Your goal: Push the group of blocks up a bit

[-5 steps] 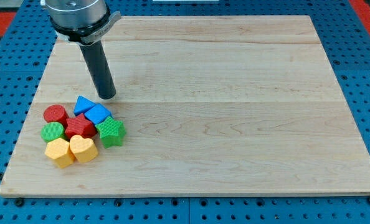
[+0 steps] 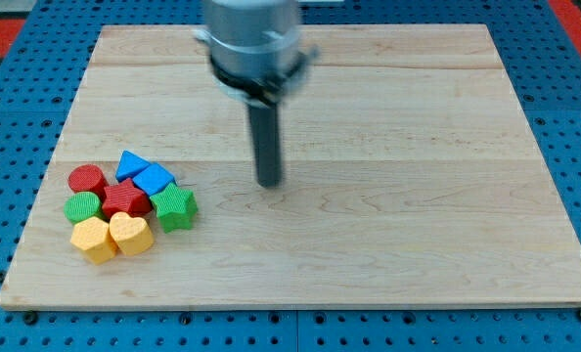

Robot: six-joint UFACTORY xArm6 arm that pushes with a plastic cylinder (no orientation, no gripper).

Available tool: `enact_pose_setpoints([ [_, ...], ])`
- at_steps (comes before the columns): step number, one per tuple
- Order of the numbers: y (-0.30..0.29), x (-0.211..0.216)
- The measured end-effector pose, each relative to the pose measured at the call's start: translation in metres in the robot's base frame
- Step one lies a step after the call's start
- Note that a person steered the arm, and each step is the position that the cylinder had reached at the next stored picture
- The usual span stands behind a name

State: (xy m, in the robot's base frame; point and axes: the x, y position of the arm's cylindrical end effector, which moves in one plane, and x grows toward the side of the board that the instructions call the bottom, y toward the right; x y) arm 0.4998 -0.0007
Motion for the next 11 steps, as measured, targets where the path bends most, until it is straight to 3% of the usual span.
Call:
enact_pose_setpoints([
  [1,0.016,0.072],
  [2,-0.007,0.118],
  [3,-0.042,0.119],
  [5,-0.192,0.085],
  [6,-0.204,0.06],
  [8,-0.142,0.055],
  [10,-0.147,0.011],
  [11,-0.186,0.002],
])
